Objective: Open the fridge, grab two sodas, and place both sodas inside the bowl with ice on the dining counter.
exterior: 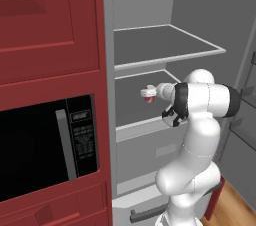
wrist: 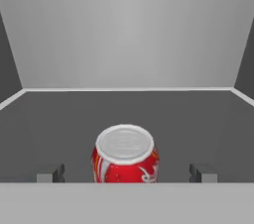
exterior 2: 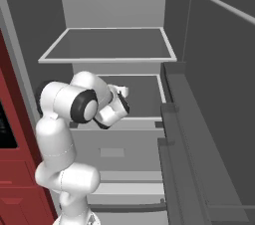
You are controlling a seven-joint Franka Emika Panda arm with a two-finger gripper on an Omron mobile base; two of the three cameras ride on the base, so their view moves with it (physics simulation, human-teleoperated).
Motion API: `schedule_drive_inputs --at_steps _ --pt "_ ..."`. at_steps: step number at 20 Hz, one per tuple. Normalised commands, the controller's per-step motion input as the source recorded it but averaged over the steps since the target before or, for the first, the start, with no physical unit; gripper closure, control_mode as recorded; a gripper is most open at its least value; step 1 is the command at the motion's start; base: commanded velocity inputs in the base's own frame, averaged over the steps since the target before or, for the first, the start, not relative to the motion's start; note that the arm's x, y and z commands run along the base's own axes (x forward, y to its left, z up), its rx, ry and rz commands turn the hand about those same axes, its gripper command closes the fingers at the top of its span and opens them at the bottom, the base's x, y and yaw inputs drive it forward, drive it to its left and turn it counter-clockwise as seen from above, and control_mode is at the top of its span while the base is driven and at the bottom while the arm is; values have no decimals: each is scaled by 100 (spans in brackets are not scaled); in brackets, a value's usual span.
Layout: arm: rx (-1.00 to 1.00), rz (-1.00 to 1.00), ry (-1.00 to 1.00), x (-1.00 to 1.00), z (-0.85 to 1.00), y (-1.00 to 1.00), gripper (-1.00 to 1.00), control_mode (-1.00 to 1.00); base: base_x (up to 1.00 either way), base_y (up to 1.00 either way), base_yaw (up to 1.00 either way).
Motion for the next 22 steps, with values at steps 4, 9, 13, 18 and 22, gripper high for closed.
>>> schedule_drive_inputs --at_steps 4,9,13,18,22 --pt "0 0 0 3 -6 1 -100 -100 0 0 0" --pt "0 0 0 7 -9 2 -100 -100 0 0 0" --pt "0 0 0 7 -11 3 -100 -100 0 0 0" --pt "0 0 0 13 -8 0 -100 -100 0 0 0" --pt "0 1 0 18 -7 0 -100 -100 0 0 0"
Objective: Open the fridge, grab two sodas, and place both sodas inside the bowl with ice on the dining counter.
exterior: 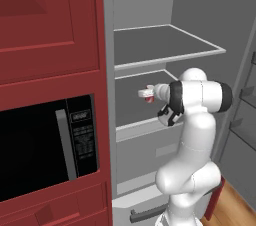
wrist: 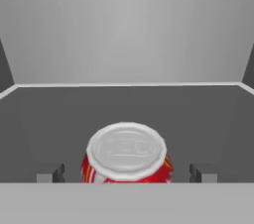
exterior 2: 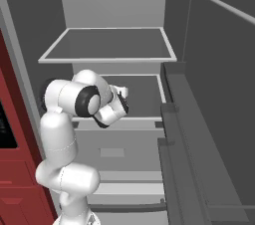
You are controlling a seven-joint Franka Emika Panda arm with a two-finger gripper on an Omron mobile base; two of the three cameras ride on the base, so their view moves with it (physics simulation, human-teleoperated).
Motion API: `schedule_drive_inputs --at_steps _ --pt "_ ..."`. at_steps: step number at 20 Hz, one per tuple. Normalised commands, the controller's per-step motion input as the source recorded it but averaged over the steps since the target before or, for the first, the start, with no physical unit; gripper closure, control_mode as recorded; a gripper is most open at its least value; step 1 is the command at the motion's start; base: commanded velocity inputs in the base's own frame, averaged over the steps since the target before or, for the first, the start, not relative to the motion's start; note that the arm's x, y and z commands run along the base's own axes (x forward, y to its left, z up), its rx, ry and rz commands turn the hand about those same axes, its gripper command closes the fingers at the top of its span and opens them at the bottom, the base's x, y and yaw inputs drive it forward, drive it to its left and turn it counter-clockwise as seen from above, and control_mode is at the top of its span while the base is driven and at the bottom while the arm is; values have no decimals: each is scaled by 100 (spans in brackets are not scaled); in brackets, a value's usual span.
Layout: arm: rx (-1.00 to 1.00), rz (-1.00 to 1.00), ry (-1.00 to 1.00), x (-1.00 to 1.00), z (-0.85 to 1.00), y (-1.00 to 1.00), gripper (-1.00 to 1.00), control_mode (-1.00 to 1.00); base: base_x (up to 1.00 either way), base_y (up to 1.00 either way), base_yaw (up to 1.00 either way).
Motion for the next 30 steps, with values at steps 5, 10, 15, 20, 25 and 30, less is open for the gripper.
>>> schedule_drive_inputs --at_steps 5,10,15,20,25,30 --pt "0 1 0 13 -7 0 100 -100 0 0 0" --pt "0 0 0 3 -3 0 100 -100 0 0 0" --pt "0 0 0 0 0 0 100 -100 0 0 0" --pt "0 0 0 0 -6 0 100 -100 0 0 0" --pt "2 0 -10 -24 -22 -1 100 -100 0 0 0" --pt "0 0 -10 -81 0 -6 100 -100 0 0 0"
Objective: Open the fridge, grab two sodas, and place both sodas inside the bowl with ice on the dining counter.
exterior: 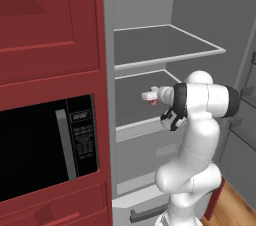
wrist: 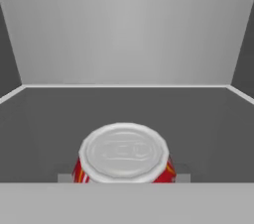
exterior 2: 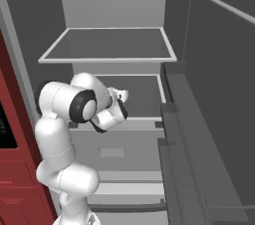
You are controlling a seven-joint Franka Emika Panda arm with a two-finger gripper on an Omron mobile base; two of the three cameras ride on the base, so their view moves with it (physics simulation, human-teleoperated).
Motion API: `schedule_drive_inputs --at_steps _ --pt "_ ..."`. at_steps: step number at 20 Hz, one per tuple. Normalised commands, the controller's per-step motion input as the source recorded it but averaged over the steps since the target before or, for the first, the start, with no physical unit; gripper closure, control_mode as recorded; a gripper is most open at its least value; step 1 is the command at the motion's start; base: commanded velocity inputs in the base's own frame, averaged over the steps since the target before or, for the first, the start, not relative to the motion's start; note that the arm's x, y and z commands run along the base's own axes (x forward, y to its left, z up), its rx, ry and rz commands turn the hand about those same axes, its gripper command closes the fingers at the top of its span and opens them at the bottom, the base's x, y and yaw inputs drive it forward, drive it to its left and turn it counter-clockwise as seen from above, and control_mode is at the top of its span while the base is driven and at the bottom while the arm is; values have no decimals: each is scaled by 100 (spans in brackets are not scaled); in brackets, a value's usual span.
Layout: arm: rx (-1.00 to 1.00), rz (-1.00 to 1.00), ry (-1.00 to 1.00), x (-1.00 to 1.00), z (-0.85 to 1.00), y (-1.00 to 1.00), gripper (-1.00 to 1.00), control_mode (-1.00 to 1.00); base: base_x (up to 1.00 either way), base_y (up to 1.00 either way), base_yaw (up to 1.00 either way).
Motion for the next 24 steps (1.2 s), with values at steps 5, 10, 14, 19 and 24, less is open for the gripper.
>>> schedule_drive_inputs --at_steps 5,10,14,19,24 --pt "1 0 -9 -100 10 -27 100 -100 0 0 0" --pt "0 0 -1 -100 70 -22 100 -100 0 0 0" --pt "0 0 6 -100 74 -20 100 -100 0 0 0" --pt "0 -8 29 -62 89 -38 100 -100 0 0 0" --pt "0 -12 36 -51 68 -37 100 -100 0 0 0"
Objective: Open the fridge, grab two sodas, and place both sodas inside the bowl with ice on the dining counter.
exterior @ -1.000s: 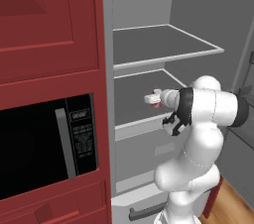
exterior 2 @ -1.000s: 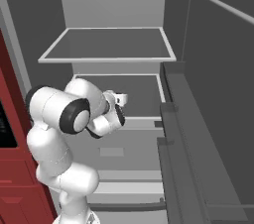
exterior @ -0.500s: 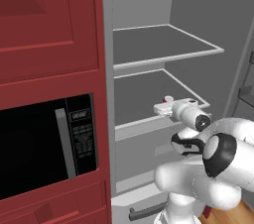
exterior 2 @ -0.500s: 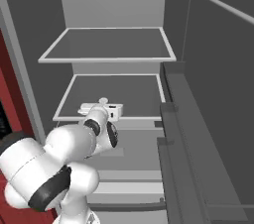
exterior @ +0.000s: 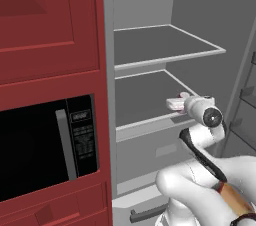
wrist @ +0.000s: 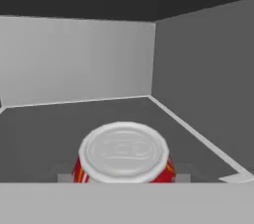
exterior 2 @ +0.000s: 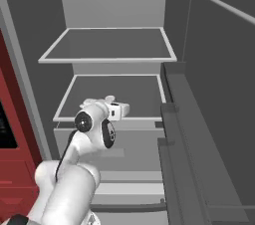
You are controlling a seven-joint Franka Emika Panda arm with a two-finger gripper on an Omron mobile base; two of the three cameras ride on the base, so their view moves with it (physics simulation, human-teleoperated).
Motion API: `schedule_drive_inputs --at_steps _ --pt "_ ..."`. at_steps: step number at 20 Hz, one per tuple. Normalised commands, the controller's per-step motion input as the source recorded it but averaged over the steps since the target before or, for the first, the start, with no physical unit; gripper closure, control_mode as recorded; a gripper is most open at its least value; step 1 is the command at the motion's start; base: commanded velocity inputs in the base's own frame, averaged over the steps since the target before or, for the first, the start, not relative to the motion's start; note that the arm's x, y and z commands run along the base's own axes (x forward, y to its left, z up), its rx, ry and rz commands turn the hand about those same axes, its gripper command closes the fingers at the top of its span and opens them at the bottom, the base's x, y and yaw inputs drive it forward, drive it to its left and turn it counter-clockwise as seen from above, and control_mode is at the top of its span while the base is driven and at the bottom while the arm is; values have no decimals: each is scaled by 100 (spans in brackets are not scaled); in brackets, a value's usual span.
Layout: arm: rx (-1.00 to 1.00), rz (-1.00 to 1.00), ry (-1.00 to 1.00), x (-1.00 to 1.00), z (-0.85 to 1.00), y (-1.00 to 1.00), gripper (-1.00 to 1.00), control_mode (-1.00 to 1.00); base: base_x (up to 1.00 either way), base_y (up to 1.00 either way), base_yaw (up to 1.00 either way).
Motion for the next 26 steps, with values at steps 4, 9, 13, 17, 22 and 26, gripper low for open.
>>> schedule_drive_inputs --at_steps 4,9,13,17,22,26 --pt "0 -10 36 -63 35 -36 100 -100 0 0 0" --pt "-5 -8 44 -74 5 -24 100 -100 0 0 0" --pt "-7 -5 32 -96 -23 -2 100 -100 0 0 0" --pt "0 -2 15 -100 -15 0 100 -100 0 0 0" --pt "0 0 0 -87 11 3 100 -100 0 0 0" --pt "0 0 -24 -63 62 0 100 -100 0 0 0"
